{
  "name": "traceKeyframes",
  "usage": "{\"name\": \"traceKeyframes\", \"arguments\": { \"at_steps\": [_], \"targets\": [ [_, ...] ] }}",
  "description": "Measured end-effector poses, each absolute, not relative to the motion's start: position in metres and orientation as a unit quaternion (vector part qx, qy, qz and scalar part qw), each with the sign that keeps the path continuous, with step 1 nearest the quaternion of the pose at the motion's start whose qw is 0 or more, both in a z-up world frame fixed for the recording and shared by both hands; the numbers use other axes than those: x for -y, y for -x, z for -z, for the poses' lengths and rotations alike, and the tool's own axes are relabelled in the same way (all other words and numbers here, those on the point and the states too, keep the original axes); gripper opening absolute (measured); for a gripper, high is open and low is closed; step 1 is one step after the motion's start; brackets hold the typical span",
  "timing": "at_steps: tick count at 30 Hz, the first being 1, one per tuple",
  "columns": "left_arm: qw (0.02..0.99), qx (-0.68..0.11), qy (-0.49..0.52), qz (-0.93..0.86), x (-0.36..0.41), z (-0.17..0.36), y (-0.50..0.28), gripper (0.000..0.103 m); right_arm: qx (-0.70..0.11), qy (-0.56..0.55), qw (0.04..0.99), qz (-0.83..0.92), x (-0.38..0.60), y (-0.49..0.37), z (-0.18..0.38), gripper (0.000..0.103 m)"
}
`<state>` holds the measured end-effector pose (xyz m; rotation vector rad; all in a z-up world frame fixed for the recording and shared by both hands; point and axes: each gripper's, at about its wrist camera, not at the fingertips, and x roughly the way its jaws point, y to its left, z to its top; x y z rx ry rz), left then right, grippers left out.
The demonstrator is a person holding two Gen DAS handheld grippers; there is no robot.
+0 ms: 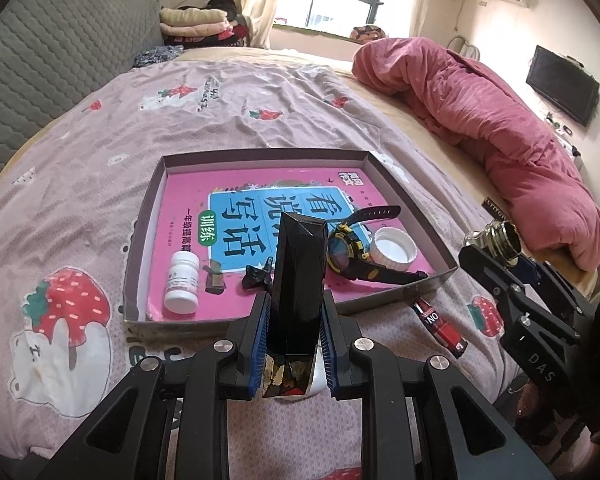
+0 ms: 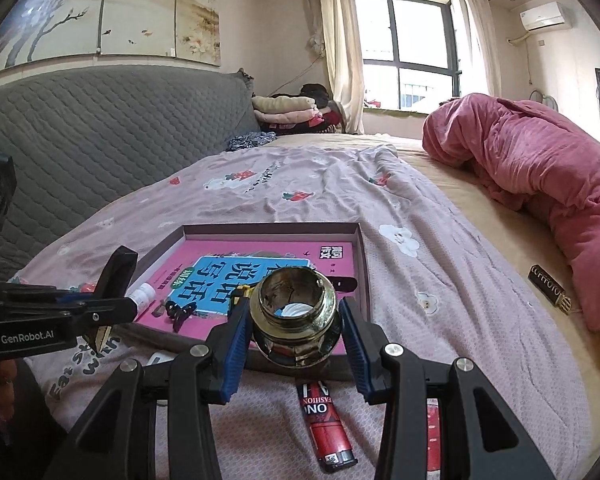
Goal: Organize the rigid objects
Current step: 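Carry the clipper over the tray with the left tool while the right tool carries the jar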
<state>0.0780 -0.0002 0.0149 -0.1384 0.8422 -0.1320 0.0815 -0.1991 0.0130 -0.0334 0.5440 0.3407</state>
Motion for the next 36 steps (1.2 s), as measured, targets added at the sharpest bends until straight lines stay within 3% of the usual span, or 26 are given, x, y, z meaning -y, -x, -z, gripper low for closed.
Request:
{"name": "traceKeyframes", "arguments": {
  "at_steps": [36],
  "targets": [
    [0.898, -0.432, 0.059, 0.067, 0.032, 0.016, -0.148, 0.022, -0.271, 0.034, 0.951, -0.143, 0.203, -0.115, 0.004, 0.044]
  ]
}}
